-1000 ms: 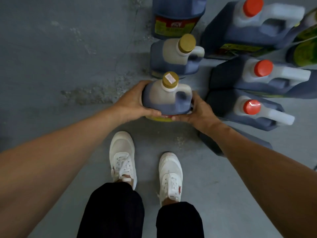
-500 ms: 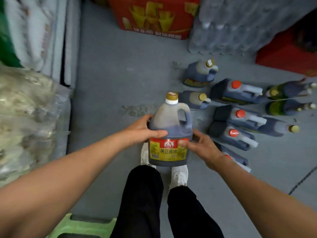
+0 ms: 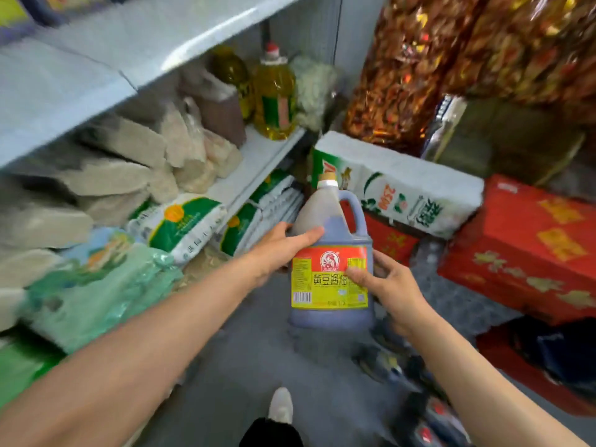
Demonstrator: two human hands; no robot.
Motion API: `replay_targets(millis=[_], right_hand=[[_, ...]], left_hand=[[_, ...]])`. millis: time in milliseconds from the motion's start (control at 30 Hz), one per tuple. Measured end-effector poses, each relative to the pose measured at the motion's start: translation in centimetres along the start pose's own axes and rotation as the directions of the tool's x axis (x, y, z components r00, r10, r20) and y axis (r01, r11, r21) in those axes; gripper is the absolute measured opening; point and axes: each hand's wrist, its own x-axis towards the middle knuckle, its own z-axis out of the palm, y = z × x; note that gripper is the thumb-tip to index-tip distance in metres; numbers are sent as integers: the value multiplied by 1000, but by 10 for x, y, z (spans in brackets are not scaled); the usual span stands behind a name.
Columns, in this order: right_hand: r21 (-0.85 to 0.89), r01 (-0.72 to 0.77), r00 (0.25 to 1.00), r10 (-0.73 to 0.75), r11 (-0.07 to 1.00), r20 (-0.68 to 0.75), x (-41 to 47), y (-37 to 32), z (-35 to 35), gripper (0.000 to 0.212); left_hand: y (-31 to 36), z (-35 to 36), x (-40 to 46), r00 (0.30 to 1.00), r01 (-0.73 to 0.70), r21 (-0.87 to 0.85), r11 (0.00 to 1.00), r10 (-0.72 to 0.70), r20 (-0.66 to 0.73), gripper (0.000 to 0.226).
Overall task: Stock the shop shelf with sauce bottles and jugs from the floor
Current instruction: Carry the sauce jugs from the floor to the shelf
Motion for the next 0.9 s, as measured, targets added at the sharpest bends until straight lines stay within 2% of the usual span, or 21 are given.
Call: replay_targets(millis=[133,300,367,467,567,667,767,900], right_hand=[[3,97,985,-97,995,141,14,-86,59,50],[2,176,925,-166,984,343,45,-161,149,55],[-1,218,895,-200,976,398,62,-184,192,62],[-6,302,835,-261,953,484,84,-214,259,70],[10,369,750,-304,930,588,104,-234,324,61],[9,435,672,-331,900,663,124,-245,384,57],[-24,501,609,-333,865,720,145,-246,430,61],[-67,539,577,-310,840,755,169,-242,464,64]], left_hand=[[57,-73,-47,985,-137,-35,990,133,-113,38],[91,-168,-96,924,-221,-76,972,184,-334,33],[100,-210,-110,880,-257,-74,964,201,-430,42],[107,-272,-125,773,-281,9,960,232,-590,71],[110,-326,-137,654,-297,95,950,275,-705,87],[107,-371,-144,549,-238,212,948,311,-776,90],[94,-403,-142,452,-173,281,944,329,-829,88],[79,-425,-132,420,-101,312,945,324,-848,91]])
